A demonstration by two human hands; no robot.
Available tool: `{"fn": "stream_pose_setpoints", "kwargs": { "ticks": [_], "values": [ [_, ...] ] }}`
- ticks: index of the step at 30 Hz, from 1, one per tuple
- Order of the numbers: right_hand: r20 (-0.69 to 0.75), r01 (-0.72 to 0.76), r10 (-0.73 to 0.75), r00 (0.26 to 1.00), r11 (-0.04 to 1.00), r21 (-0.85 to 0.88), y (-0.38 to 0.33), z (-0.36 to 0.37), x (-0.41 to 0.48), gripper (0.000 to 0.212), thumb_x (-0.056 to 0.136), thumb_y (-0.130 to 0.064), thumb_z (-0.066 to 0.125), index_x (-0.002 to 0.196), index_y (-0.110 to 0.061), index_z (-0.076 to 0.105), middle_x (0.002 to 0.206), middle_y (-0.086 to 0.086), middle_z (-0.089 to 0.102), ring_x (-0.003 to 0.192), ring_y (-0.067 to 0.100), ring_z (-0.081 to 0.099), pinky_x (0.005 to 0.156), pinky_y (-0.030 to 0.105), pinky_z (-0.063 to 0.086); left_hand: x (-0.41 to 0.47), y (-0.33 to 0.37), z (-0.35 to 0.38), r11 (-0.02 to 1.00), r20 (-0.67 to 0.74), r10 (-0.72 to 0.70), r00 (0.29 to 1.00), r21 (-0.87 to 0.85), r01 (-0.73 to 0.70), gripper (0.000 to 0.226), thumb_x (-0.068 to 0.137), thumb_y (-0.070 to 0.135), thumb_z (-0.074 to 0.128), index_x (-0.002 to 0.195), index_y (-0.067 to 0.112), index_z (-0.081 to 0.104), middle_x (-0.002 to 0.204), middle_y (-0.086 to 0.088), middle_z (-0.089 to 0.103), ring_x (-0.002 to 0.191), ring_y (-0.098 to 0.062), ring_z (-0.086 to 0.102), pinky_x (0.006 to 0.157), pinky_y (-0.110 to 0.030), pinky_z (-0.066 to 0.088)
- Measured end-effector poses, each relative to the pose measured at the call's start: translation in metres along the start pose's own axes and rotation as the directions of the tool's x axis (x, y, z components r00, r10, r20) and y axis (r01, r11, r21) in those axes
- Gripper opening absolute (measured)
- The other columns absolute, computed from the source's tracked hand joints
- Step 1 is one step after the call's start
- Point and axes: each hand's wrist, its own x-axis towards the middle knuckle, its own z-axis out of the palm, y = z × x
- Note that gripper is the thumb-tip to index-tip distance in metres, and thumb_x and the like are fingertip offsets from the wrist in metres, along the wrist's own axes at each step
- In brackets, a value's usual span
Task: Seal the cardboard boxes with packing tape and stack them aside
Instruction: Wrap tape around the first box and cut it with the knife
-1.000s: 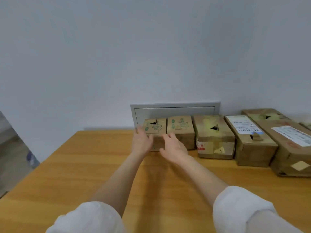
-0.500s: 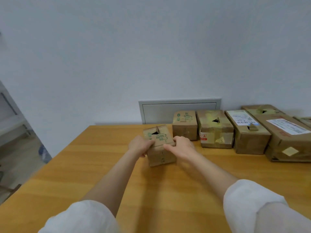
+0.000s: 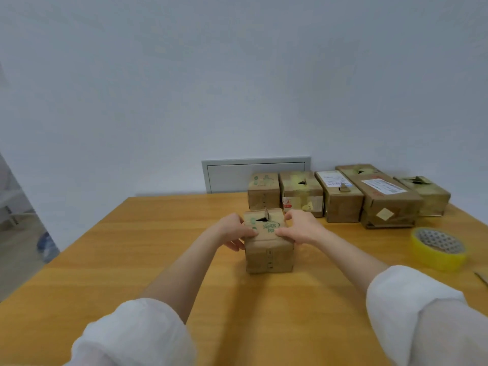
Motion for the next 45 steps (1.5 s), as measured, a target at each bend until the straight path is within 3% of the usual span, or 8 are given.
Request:
{"fn": "stream_pose_setpoints", "kwargs": {
  "ticks": [3, 6, 11, 14, 19, 25, 36, 45],
  "values": [
    [0.014, 0.029, -0.029, 0.999, 0.999, -0.014, 0.005, 0.001, 0.002, 0.063, 0.079, -0.049, 0.069, 0.127, -0.013, 0.051, 0.123, 0.005, 0.057, 0.102, 0.020, 0.056, 0.085, 0.033, 0.051, 0.006, 0.006, 0.011, 0.993, -0.052, 0.078, 0.996, 0.093, -0.073, 0.064, 0.088, 0.031, 0.067, 0.139, 0.010, 0.036, 0.119, -0.007, 0.056, 0.097, -0.020, 0.060, 0.076, -0.033, 0.057],
    [0.045, 0.056, -0.057, 0.997, 0.998, 0.012, 0.005, 0.009, 0.009, 0.072, 0.074, -0.059, 0.069, 0.126, -0.012, 0.052, 0.129, 0.007, 0.049, 0.110, 0.023, 0.053, 0.090, 0.037, 0.049, 0.019, 0.007, 0.013, 0.907, -0.183, 0.309, 0.933, 0.353, -0.231, 0.077, 0.083, 0.028, 0.071, 0.146, 0.013, 0.031, 0.145, -0.007, 0.038, 0.130, -0.024, 0.042, 0.105, -0.036, 0.040],
    [-0.079, 0.181, -0.179, 0.981, 0.983, 0.011, 0.009, 0.007, 0.027, 0.058, 0.089, -0.036, 0.061, 0.140, -0.013, 0.047, 0.150, -0.001, 0.034, 0.135, 0.019, 0.036, 0.111, 0.038, 0.034, 0.039, 0.014, 0.015, 0.737, -0.162, 0.572, 0.804, 0.533, -0.417, 0.070, 0.085, 0.005, 0.054, 0.148, 0.022, 0.029, 0.151, 0.002, 0.033, 0.134, -0.019, 0.037, 0.103, -0.036, 0.041],
    [-0.112, 0.203, -0.208, 0.972, 0.977, -0.060, 0.016, 0.007, 0.036, 0.041, 0.094, -0.018, 0.048, 0.134, -0.016, 0.054, 0.141, 0.001, 0.048, 0.128, 0.019, 0.044, 0.107, 0.035, 0.038, 0.049, 0.016, 0.021, 0.707, -0.093, 0.582, 0.808, 0.549, -0.446, 0.067, 0.086, 0.004, 0.048, 0.148, 0.022, 0.029, 0.147, 0.002, 0.037, 0.125, -0.021, 0.047, 0.097, -0.039, 0.046],
    [-0.192, 0.203, -0.220, 0.956, 0.973, -0.105, 0.023, 0.012, 0.042, 0.031, 0.094, -0.021, 0.047, 0.117, -0.021, 0.067, 0.123, -0.001, 0.060, 0.114, 0.018, 0.052, 0.094, 0.033, 0.044, 0.059, 0.012, 0.021, 0.658, -0.095, 0.623, 0.776, 0.600, -0.455, 0.047, 0.091, 0.010, 0.046, 0.137, 0.021, 0.049, 0.128, 0.001, 0.050, 0.107, -0.021, 0.057, 0.084, -0.039, 0.049],
    [-0.261, 0.198, -0.225, 0.939, 0.972, -0.126, 0.022, 0.016, 0.044, 0.030, 0.095, -0.021, 0.044, 0.110, -0.020, 0.070, 0.115, -0.004, 0.064, 0.106, 0.017, 0.055, 0.082, 0.031, 0.046, 0.056, -0.002, 0.022, 0.643, -0.106, 0.678, 0.728, 0.566, -0.516, 0.037, 0.091, 0.007, 0.047, 0.121, 0.014, 0.066, 0.128, 0.004, 0.058, 0.113, -0.017, 0.055, 0.094, -0.030, 0.043],
    [-0.250, 0.177, -0.206, 0.946, 0.975, -0.134, 0.022, 0.018, 0.043, 0.032, 0.096, -0.022, 0.041, 0.114, -0.021, 0.068, 0.118, -0.005, 0.062, 0.107, 0.018, 0.055, 0.083, 0.032, 0.045, 0.046, -0.011, 0.023, 0.692, 0.046, 0.544, 0.838, 0.539, -0.479, 0.050, 0.102, 0.040, 0.035, 0.149, 0.023, 0.032, 0.156, 0.010, 0.025, 0.145, -0.007, 0.013, 0.115, -0.025, 0.014],
    [-0.249, 0.167, -0.200, 0.948, 0.975, -0.148, 0.020, 0.019, 0.042, 0.032, 0.097, -0.022, 0.041, 0.116, -0.019, 0.067, 0.119, -0.005, 0.062, 0.108, 0.017, 0.054, 0.085, 0.032, 0.045, 0.045, -0.007, 0.022, 0.713, 0.091, 0.486, 0.869, 0.535, -0.454, 0.053, 0.102, 0.041, 0.034, 0.150, 0.020, 0.028, 0.158, 0.008, 0.019, 0.147, -0.009, 0.009, 0.116, -0.028, 0.011]
  ]
}}
